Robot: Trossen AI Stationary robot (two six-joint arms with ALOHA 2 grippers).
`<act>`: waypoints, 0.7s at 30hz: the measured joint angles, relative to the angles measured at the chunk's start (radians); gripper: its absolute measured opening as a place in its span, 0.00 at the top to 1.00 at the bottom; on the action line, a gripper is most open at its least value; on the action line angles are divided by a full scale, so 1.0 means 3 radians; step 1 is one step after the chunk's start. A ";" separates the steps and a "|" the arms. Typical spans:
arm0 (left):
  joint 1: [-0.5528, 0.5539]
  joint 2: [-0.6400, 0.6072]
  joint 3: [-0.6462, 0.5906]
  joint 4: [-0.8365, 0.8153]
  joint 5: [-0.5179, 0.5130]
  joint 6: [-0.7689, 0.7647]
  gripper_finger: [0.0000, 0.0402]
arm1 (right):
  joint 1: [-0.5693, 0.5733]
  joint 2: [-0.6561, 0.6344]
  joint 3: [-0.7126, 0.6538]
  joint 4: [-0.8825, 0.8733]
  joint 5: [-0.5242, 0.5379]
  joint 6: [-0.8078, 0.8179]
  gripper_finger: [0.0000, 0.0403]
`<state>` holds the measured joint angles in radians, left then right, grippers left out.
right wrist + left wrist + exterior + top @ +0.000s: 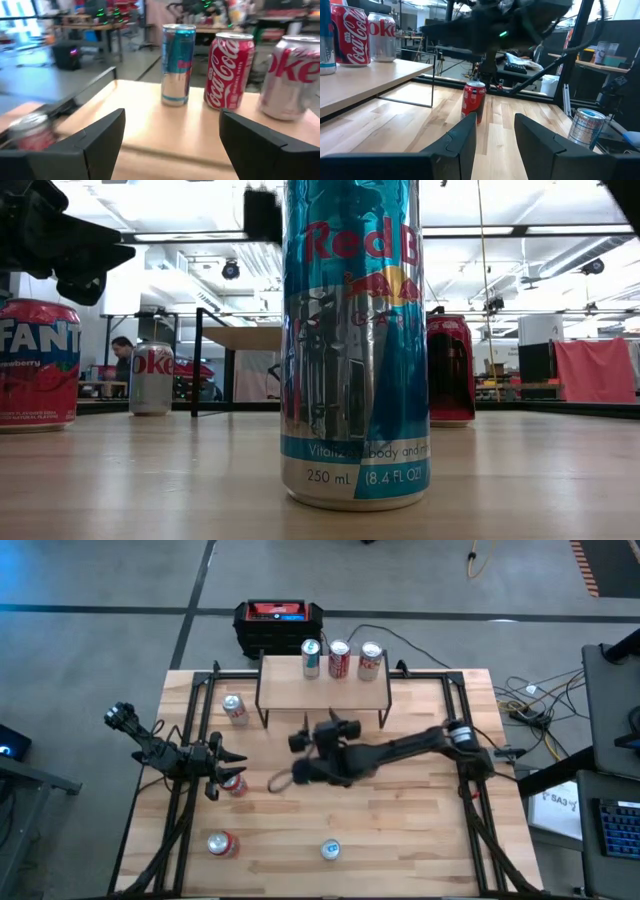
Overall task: Place canned beverage on shelf
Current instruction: Move the red and silver soda can
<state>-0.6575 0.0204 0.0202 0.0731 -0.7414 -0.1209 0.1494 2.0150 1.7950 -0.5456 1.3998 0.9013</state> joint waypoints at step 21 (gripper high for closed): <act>0.0001 0.0000 -0.0001 0.0000 0.0000 -0.0001 0.71 | 0.0404 -0.0769 0.0001 -0.2846 -0.2695 0.2697 0.26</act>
<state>-0.6573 0.0204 0.0201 0.0731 -0.7414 -0.1211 0.2707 1.7844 1.7954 -1.3995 0.5914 1.7103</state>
